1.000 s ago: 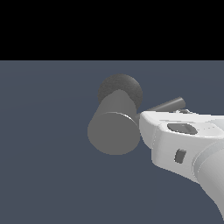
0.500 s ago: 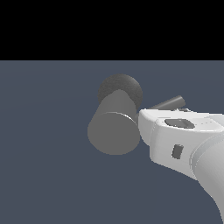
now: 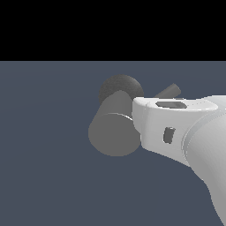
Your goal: Turn on the faucet by rotating a designated handle.
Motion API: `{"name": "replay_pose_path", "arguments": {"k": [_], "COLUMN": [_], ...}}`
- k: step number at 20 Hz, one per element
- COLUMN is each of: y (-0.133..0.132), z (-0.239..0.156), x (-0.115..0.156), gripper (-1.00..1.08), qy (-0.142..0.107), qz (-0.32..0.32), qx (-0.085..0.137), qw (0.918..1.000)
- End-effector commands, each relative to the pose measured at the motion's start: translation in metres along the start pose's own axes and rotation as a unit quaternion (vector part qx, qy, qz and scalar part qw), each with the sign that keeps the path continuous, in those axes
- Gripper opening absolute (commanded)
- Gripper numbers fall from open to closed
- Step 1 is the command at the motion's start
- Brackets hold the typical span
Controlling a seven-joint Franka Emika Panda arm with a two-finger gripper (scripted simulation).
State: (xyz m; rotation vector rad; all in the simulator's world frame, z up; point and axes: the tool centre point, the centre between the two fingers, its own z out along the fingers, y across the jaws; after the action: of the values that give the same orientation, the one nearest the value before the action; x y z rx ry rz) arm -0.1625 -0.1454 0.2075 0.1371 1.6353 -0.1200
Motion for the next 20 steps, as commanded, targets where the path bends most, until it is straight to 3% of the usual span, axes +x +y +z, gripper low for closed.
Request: {"name": "replay_pose_path", "arguments": {"k": [1, 6, 7, 20], "y": [0.026, 0.034, 0.01, 0.056], "z": [0.001, 0.0, 0.0, -0.002], "x": [-0.03, -0.042, -0.012, -0.045], "gripper": [-1.0, -1.0, -1.0, -1.0], "qy": [-0.029, -0.033, -0.001, -0.018], "qz": [-0.001, -0.001, -0.001, -0.001], "qx": [-0.021, -0.022, 0.0, -0.012], "qw": [0.9994, 0.9992, 1.0, 0.9998]}}
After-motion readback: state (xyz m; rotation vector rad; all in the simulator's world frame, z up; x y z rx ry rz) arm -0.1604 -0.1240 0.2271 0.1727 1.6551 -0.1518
